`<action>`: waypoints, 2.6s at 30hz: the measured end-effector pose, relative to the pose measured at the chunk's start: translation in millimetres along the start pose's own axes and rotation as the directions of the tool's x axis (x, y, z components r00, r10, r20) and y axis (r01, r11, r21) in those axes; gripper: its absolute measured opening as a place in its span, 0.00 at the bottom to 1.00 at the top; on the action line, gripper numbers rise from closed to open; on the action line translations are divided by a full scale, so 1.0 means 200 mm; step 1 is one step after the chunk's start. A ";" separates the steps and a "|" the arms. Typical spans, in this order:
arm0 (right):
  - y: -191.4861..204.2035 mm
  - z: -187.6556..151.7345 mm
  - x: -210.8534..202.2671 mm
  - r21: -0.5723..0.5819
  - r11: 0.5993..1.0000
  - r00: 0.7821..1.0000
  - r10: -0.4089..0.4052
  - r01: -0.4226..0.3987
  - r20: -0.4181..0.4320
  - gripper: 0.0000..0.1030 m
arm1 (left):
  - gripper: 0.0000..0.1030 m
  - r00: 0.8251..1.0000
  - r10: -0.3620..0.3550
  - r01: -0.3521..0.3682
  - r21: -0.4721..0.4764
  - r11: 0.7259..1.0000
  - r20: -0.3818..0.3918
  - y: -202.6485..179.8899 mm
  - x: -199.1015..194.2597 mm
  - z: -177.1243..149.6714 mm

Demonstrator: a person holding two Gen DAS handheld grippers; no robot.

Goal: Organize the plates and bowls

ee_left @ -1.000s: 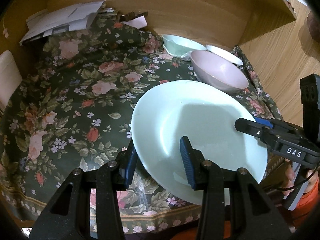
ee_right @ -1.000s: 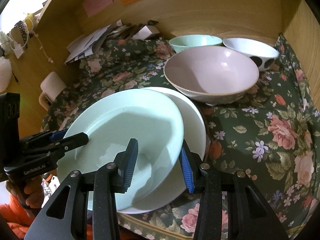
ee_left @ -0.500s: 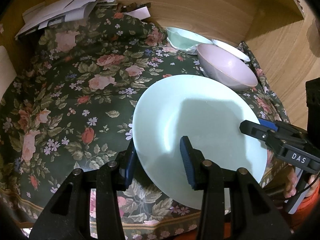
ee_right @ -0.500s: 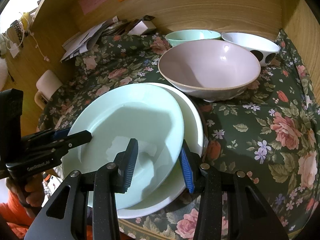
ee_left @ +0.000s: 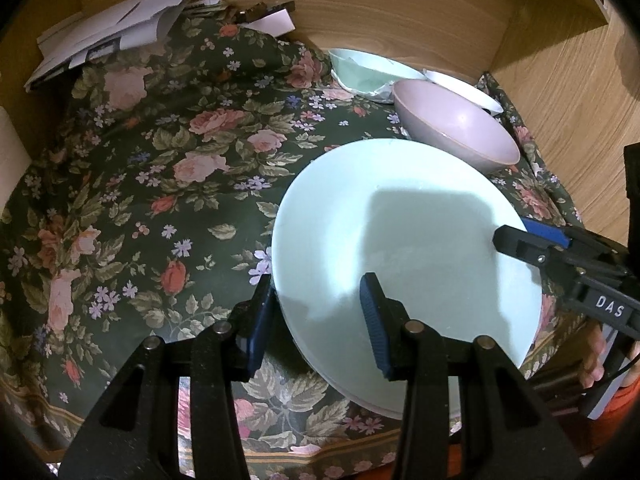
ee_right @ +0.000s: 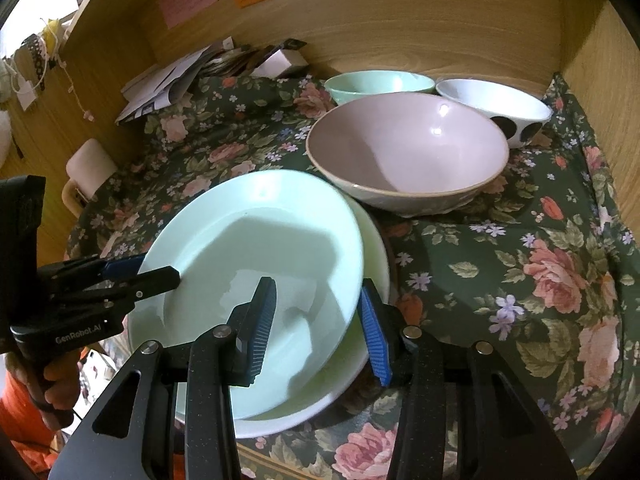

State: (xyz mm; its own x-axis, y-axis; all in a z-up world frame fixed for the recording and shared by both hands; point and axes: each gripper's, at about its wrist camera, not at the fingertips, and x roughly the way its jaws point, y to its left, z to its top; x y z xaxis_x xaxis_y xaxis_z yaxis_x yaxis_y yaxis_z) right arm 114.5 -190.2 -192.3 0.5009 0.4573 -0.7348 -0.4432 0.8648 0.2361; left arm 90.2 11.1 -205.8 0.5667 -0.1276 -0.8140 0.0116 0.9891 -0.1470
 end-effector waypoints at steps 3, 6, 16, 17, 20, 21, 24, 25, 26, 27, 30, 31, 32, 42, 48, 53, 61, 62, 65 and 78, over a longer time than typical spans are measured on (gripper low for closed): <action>-0.01 0.01 -0.04 0.003 1.000 0.999 -0.024 0.024 0.026 0.39 | 0.41 0.999 0.019 -0.019 0.013 1.000 0.032 -0.01 -0.04 0.02; -0.03 0.02 -0.08 0.006 0.999 0.998 -0.038 0.038 0.042 0.39 | 0.41 0.998 0.024 -0.025 0.023 0.999 0.061 -0.02 -0.08 0.06; -0.13 0.13 -0.22 0.050 0.995 0.984 -0.088 0.081 0.157 0.61 | 0.67 0.983 0.034 -0.047 0.068 0.997 0.179 -0.14 -0.20 0.23; -0.14 0.14 -0.23 0.050 0.995 0.981 -0.095 0.088 0.166 0.62 | 0.72 0.981 0.035 -0.050 0.073 0.996 0.190 -0.15 -0.20 0.25; -0.17 0.18 -0.26 0.058 0.992 0.973 -0.121 0.112 0.196 0.70 | 0.77 0.978 0.037 -0.058 0.101 0.993 0.203 -0.20 -0.18 0.31; -0.18 0.19 -0.26 0.062 0.991 0.970 -0.128 0.118 0.205 0.72 | 0.79 0.978 0.037 -0.060 0.109 0.992 0.203 -0.22 -0.18 0.33; -0.22 0.23 -0.26 0.068 0.988 0.964 -0.153 0.141 0.219 0.72 | 0.81 0.978 0.031 -0.057 0.124 0.991 0.205 -0.26 -0.13 0.40; -0.23 0.24 -0.25 0.071 0.987 0.963 -0.158 0.145 0.219 0.72 | 0.82 0.979 0.030 -0.057 0.126 0.990 0.202 -0.27 -0.11 0.42; -0.25 0.25 -0.24 0.074 0.987 0.963 -0.158 0.145 0.218 0.72 | 0.82 0.981 0.029 -0.054 0.126 0.991 0.192 -0.28 -0.08 0.45; -0.26 0.25 -0.23 0.081 0.986 0.963 -0.159 0.145 0.216 0.72 | 0.82 0.982 0.025 -0.049 0.124 0.991 0.185 -0.28 -0.06 0.46; -0.31 0.28 -0.19 0.090 0.985 0.965 -0.165 0.149 0.206 0.72 | 0.82 0.989 0.003 -0.021 0.115 0.993 0.148 -0.30 0.03 0.53; -0.33 0.28 -0.17 0.096 0.984 0.965 -0.170 0.153 0.200 0.72 | 0.82 0.990 0.002 -0.018 0.114 0.993 0.139 -0.30 0.06 0.54; -0.34 0.29 -0.15 0.098 0.983 0.966 -0.171 0.155 0.195 0.72 | 0.82 0.992 0.003 -0.018 0.114 0.993 0.130 -0.31 0.09 0.56; -0.45 0.33 0.00 0.130 0.980 0.975 -0.170 0.152 0.143 0.68 | 0.70 1.000 -0.024 0.022 0.116 0.993 0.020 -0.36 0.37 0.67; -0.50 0.34 0.08 0.145 0.980 0.983 -0.153 0.138 0.103 0.49 | 0.55 0.998 -0.053 0.056 0.137 0.989 -0.028 -0.40 0.48 0.68; -0.53 0.33 0.13 0.165 0.980 0.990 -0.124 0.111 0.071 0.34 | 0.38 0.995 -0.078 0.087 0.143 0.986 -0.069 -0.41 0.55 0.69; -0.51 0.33 0.20 0.162 0.981 0.993 -0.116 0.110 0.030 0.23 | 0.27 0.994 -0.089 0.099 0.172 0.980 -0.065 -0.46 0.56 0.69; -0.51 0.33 0.20 0.165 0.980 0.993 -0.119 0.113 0.026 0.23 | 0.27 0.994 -0.089 0.098 0.177 0.979 -0.059 -0.46 0.55 0.69; -0.51 0.33 0.20 0.167 0.979 0.993 -0.120 0.115 0.021 0.23 | 0.27 0.997 -0.071 0.077 0.188 0.979 -0.042 -0.47 0.54 0.68; -0.40 0.36 0.03 0.143 0.985 0.988 -0.116 0.100 0.102 0.24 | 0.27 0.994 -0.092 0.082 0.158 0.984 0.056 -0.44 0.33 0.67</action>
State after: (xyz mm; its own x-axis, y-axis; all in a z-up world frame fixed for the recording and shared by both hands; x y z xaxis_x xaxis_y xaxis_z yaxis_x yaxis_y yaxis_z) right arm 207.0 -241.3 -169.2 0.6218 0.3731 -0.6886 -0.2801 0.9270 0.2493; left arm 236.7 -75.1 -170.6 0.6088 -0.2135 -0.7641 0.1879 0.9745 -0.1226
